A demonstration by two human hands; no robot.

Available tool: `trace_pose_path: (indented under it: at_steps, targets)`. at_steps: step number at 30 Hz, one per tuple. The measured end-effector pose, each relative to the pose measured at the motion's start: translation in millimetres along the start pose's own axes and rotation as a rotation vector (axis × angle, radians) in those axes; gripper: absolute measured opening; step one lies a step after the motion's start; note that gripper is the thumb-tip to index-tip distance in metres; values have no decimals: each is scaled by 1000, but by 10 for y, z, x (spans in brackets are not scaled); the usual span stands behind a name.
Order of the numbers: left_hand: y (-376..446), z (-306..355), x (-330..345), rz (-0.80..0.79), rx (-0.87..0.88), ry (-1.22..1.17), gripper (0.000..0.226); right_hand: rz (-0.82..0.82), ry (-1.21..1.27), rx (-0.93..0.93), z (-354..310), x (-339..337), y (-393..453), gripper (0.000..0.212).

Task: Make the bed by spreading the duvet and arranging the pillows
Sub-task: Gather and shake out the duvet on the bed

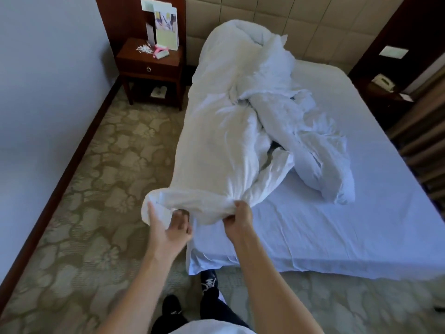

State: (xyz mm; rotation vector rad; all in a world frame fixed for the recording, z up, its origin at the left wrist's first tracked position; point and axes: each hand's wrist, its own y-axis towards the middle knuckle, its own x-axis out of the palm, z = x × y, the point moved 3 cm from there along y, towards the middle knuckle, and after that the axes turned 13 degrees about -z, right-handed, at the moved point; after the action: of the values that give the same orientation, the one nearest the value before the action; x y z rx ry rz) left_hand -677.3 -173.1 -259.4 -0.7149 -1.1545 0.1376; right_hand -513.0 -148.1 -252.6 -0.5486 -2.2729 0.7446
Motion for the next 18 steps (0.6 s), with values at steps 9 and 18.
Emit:
trace_pose_path:
  at_steps: [9,18]
  targets:
    - [392,-679,703,156,-225,280,23,-96,-425,-59,-256,-165,-209,21]
    - [545,-559,1102,183,153,191,25,-292,-129,202,-914,-493,749,38]
